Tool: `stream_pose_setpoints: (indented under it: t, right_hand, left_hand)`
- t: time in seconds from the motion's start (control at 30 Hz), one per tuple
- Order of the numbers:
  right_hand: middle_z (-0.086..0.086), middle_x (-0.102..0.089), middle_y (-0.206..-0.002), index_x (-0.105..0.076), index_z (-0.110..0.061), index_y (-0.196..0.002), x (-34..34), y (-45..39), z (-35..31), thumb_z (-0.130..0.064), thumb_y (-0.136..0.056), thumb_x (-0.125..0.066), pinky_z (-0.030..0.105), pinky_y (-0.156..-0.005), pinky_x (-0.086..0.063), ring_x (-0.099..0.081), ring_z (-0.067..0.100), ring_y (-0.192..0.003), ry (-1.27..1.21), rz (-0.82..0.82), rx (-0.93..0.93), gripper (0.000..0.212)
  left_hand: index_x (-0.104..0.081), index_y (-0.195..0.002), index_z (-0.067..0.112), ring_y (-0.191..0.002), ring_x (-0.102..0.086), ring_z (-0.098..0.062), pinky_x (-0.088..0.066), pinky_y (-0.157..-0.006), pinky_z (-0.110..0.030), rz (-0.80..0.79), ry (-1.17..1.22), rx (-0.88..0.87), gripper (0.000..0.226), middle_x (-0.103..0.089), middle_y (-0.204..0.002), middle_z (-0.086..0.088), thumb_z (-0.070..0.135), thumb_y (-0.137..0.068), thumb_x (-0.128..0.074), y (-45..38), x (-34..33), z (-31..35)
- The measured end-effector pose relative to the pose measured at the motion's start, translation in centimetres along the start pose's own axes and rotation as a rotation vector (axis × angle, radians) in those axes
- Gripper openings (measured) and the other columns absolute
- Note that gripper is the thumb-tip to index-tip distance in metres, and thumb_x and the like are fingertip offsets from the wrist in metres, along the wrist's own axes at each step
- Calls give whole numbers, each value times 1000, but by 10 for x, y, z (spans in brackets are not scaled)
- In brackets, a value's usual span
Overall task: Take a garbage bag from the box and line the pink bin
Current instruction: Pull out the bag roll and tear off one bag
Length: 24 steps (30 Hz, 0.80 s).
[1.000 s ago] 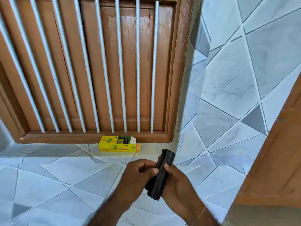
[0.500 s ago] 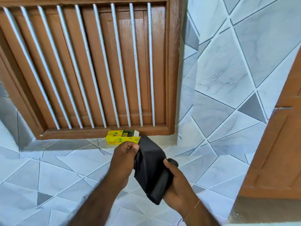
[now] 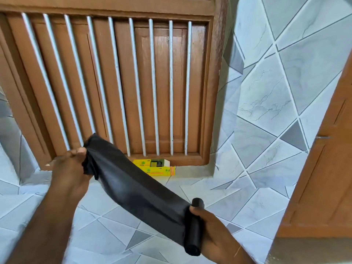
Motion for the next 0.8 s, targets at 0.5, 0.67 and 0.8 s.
stream_pose_setpoints:
  t: [0.5, 0.67, 0.8]
  right_hand:
    - [25, -69, -104, -61, 3, -114, -33, 11, -91, -7, -65, -75, 39, -79, -59, -68, 34, -92, 332, -54, 371, 52]
    - [17, -66, -96, -65, -6, -109, -50, 19, -100, -12, -63, -80, 36, -81, -56, -64, 30, -90, 483, -124, 424, 48]
    - [13, -68, -90, -67, -6, -102, -66, 28, -99, -5, -70, -74, 36, -80, -55, -66, 26, -87, 550, -210, 455, 33]
  left_hand:
    - [-65, -88, 18, -92, -57, -29, -40, -79, -34, 25, -921, -440, 19, -65, -100, -7, 2, -83, -55, 52, -7, -14]
    - [-57, -121, 30, -120, -46, -35, -43, -88, -50, -166, -1629, -690, 51, -53, -131, -9, 58, -80, -45, 82, -53, -38]
    - [-46, -133, 39, -137, -31, -11, -30, -110, -43, -618, -1323, -514, 61, -42, -142, 15, 71, -84, -31, 110, -90, -58]
Point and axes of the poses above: each hand's wrist, its own y-axis away from the middle knuckle, its own x-axis out of the back of the hand, z = x × y, the point moved 7 cm from there along -y, towards the middle knuckle
